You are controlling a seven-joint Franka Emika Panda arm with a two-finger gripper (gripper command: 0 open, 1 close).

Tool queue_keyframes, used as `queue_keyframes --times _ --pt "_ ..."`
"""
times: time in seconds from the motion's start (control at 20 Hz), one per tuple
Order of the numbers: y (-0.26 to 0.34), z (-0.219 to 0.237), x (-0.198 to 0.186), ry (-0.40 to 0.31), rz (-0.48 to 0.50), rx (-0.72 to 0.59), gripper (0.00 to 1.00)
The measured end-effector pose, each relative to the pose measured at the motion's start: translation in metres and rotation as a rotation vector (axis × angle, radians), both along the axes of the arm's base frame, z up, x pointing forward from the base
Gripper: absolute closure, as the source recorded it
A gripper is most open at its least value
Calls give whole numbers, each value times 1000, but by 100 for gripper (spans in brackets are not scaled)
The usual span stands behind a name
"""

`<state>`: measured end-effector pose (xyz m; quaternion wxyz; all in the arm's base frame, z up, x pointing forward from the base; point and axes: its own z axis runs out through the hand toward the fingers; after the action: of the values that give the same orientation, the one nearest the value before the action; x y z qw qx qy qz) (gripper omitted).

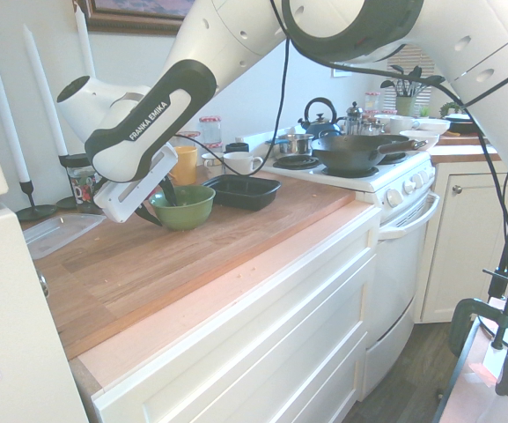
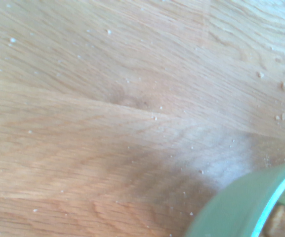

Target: Pour the cereal into the box

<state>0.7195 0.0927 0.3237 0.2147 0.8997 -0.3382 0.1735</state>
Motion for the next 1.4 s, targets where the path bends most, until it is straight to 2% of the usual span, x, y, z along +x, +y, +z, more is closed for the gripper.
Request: queue_keyframes --times 0.5,0.95,1.1,1.4 --pt "-8 -6 0 11 -28 20 100" --pt "-19 1 1 6 -72 104 100" --pt "-17 23 -1 -12 -81 167 100" --pt "-42 107 -26 -65 -79 344 100"
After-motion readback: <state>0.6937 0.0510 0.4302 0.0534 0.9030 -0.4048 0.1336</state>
